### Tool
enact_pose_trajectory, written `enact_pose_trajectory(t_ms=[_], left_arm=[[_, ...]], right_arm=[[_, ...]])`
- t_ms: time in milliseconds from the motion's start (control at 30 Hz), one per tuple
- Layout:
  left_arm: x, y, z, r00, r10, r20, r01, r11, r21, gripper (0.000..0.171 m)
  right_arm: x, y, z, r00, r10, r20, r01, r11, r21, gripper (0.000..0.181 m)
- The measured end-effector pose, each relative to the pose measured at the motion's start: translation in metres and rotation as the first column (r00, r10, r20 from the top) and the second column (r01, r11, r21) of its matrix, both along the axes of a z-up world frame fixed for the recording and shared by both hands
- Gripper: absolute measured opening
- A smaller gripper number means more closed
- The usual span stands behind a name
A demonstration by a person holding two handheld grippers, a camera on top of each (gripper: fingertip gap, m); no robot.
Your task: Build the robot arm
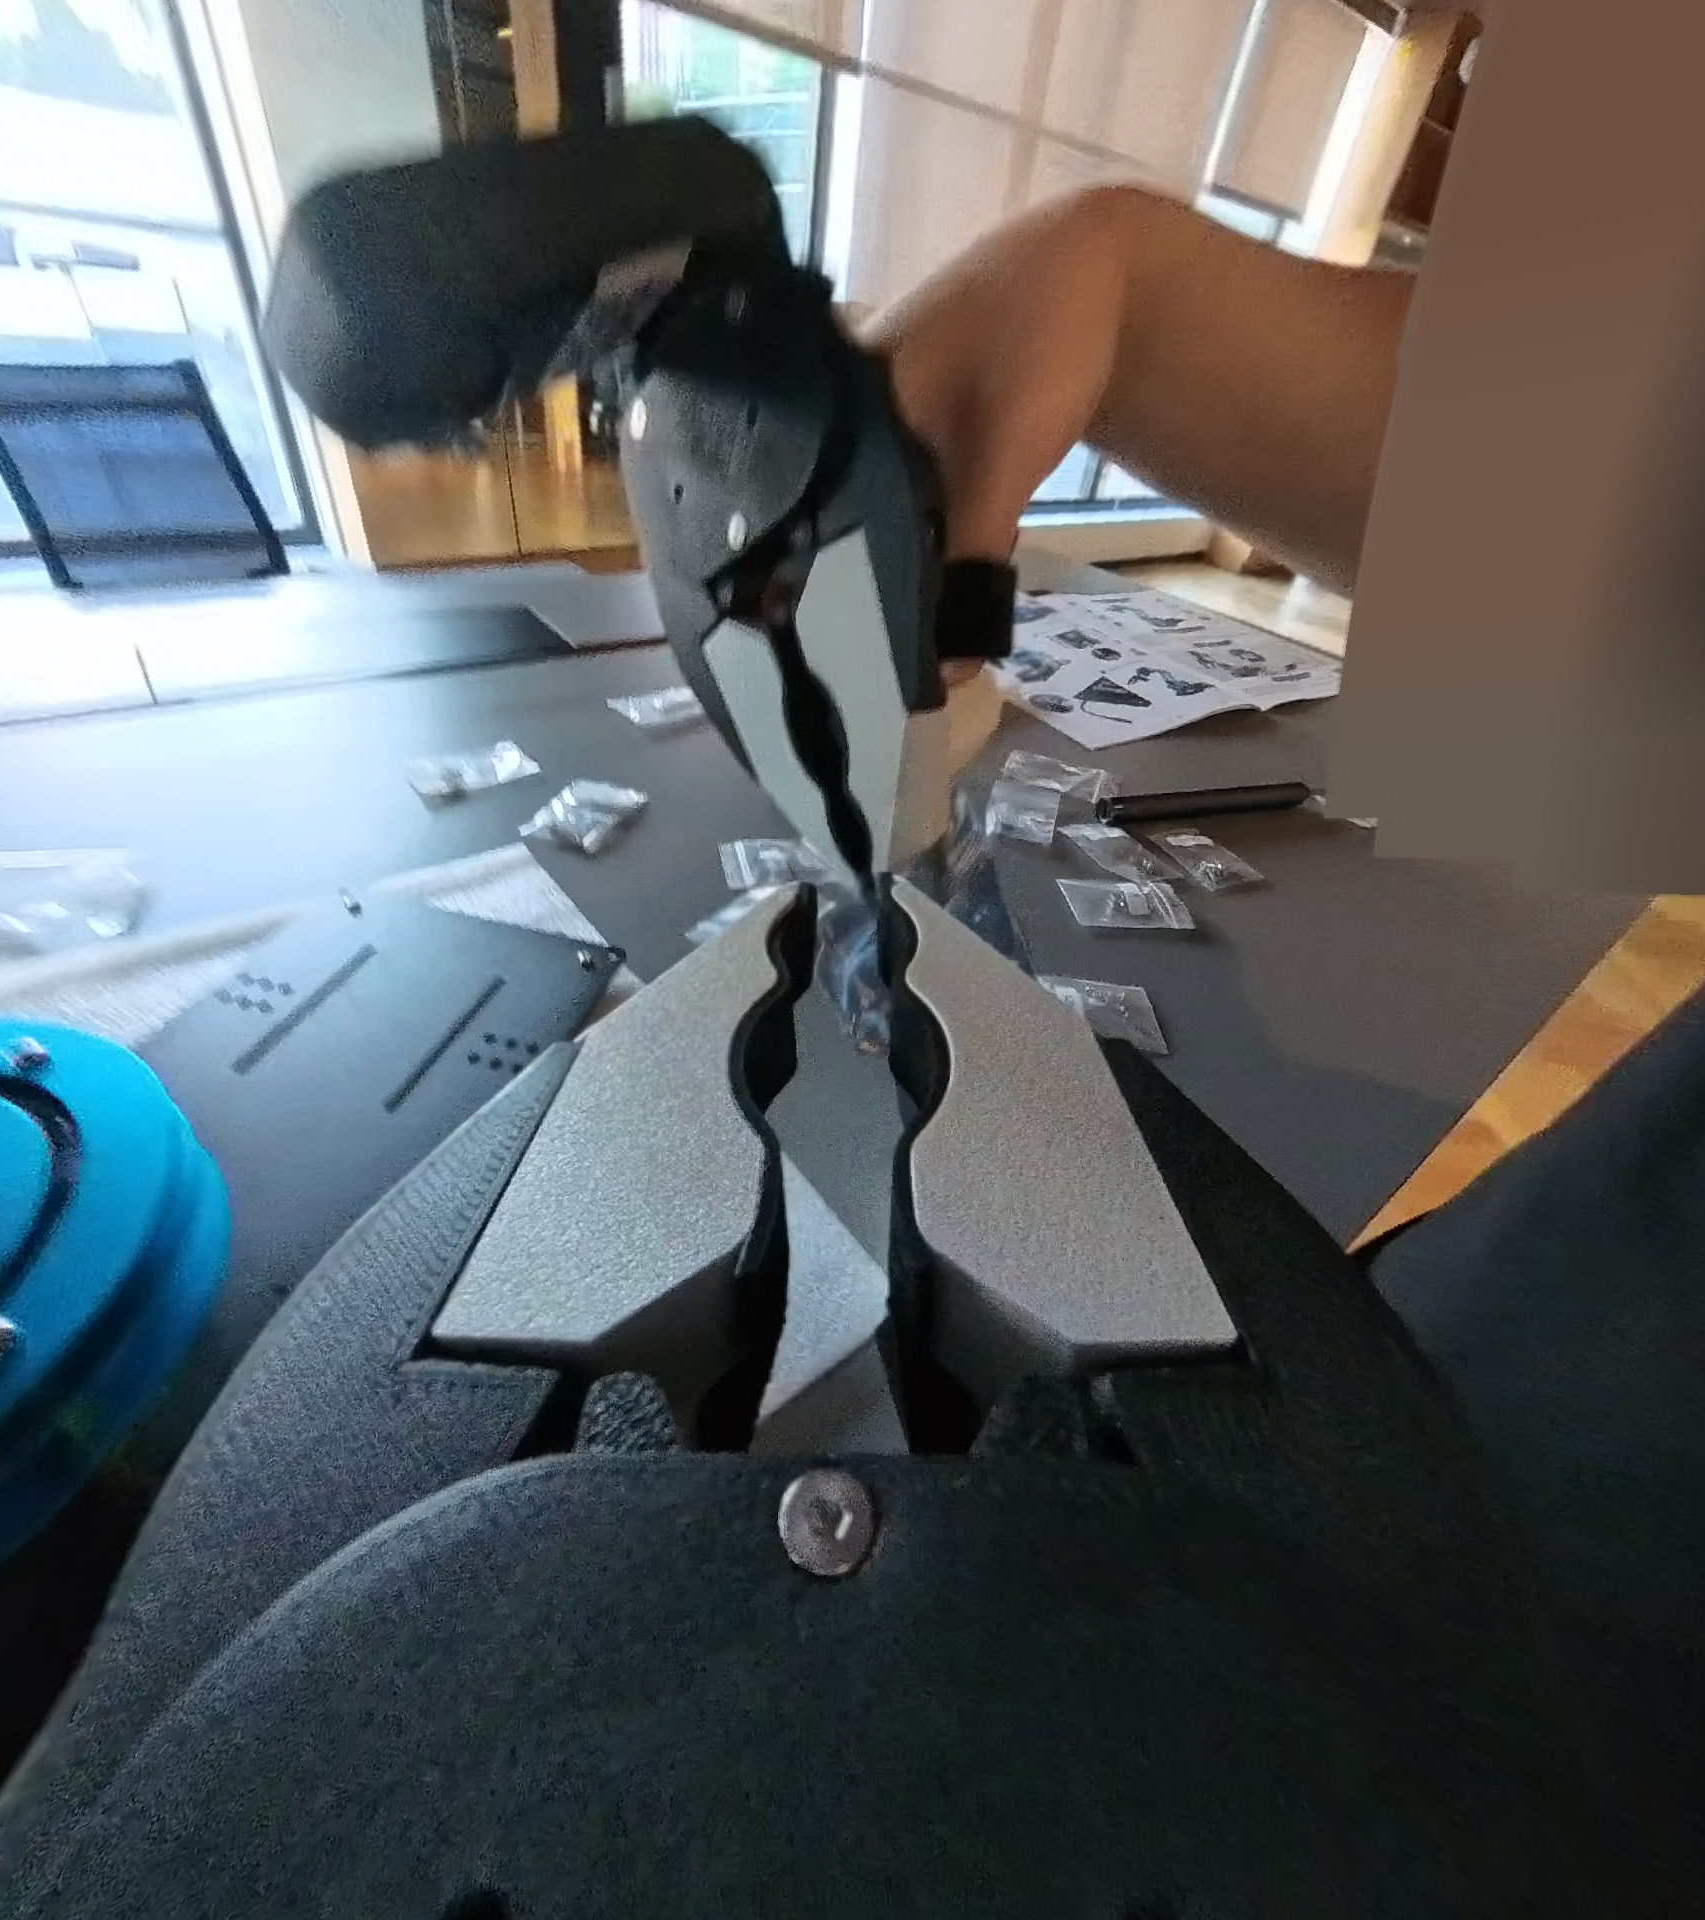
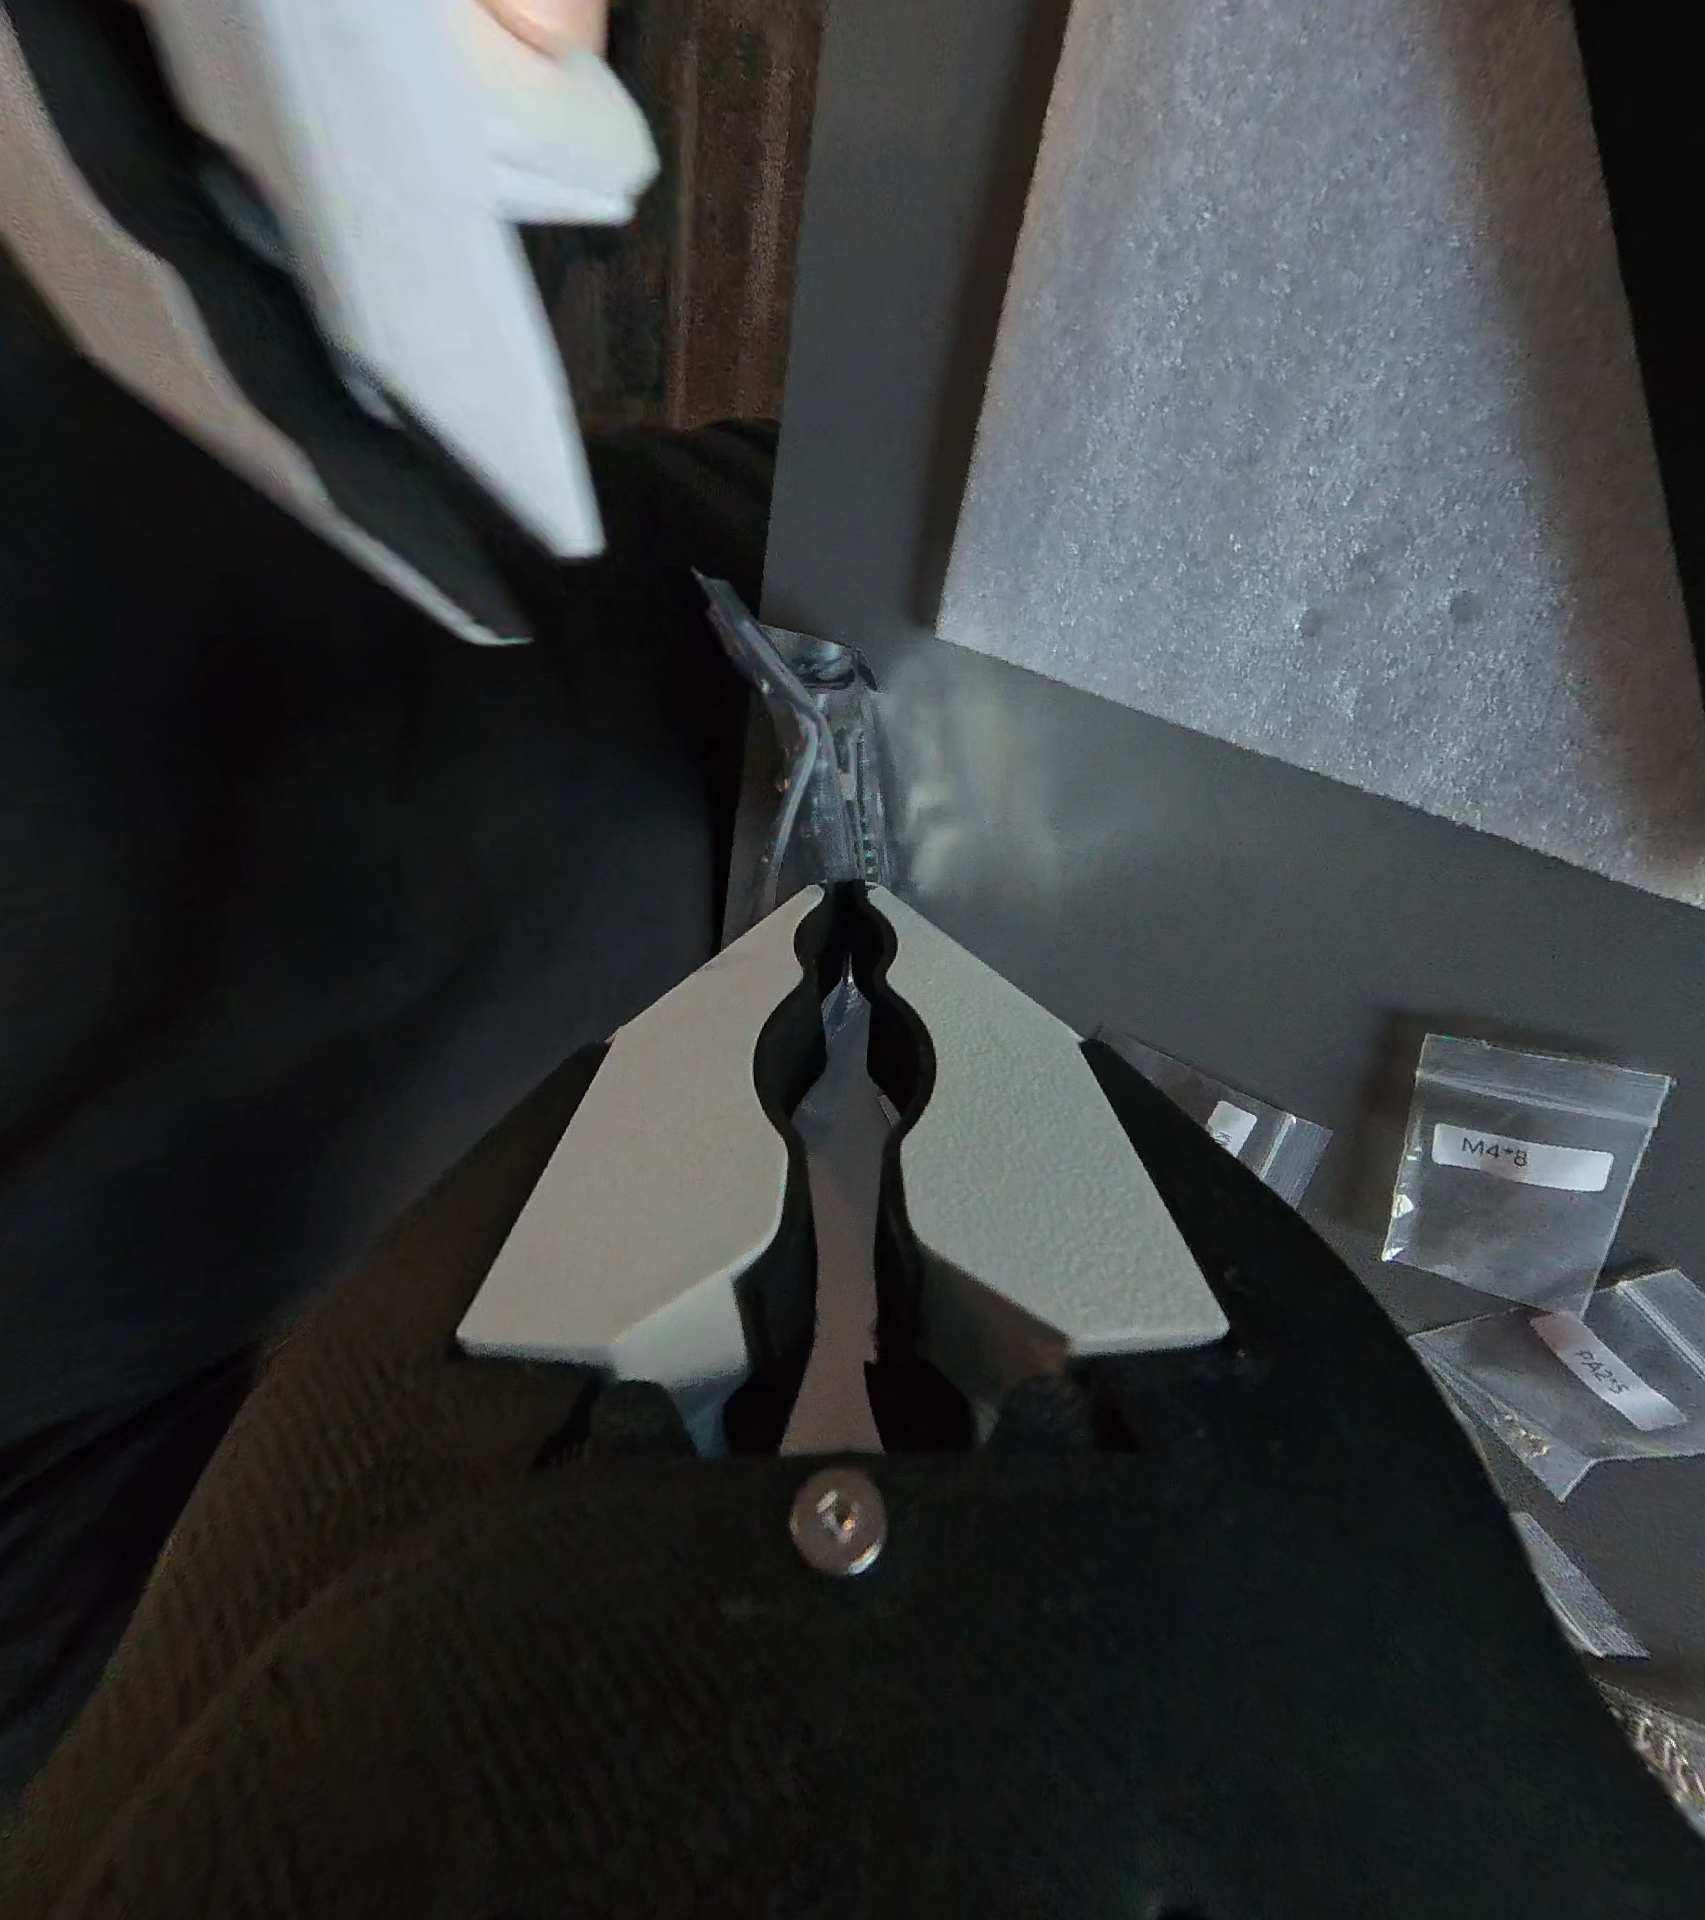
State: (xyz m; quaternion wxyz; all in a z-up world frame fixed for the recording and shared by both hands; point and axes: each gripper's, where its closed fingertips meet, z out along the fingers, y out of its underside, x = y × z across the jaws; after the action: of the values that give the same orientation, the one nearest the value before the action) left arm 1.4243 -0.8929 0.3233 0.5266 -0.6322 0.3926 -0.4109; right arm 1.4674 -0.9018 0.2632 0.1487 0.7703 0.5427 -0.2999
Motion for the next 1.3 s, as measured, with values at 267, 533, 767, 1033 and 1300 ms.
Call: enact_pose_trajectory(t_ms=[267, 533, 767, 1033, 1300], left_arm=[[0.025, -0.009, 0.001, 0.921, -0.186, -0.343, 0.263, 0.945, 0.193, 0.025], [0.041, -0.011, -0.024, 0.795, -0.279, -0.538, 0.424, 0.89, 0.165, 0.014], [0.038, -0.001, -0.033, 0.72, -0.278, -0.636, 0.433, 0.896, 0.098, 0.006], [0.032, 0.001, -0.038, 0.662, -0.34, -0.668, 0.393, 0.916, -0.078, 0.0], [0.03, 0.002, -0.03, 0.705, -0.47, -0.531, 0.332, 0.88, -0.339, 0.0]], right_arm=[[-0.006, -0.001, 0.01, 0.998, -0.008, -0.059, 0.008, 1.0, -0.004, 0.0], [-0.005, -0.003, 0.009, 0.998, -0.028, -0.063, 0.027, 0.999, -0.021, 0.0], [-0.007, 0.002, 0.005, 0.995, -0.071, -0.074, 0.07, 0.997, -0.021, 0.0], [-0.009, 0.019, -0.002, 0.987, -0.154, -0.051, 0.155, 0.988, 0.02, 0.0], [-0.013, 0.025, 0.002, 0.983, -0.17, -0.069, 0.174, 0.983, 0.053, 0.0]])
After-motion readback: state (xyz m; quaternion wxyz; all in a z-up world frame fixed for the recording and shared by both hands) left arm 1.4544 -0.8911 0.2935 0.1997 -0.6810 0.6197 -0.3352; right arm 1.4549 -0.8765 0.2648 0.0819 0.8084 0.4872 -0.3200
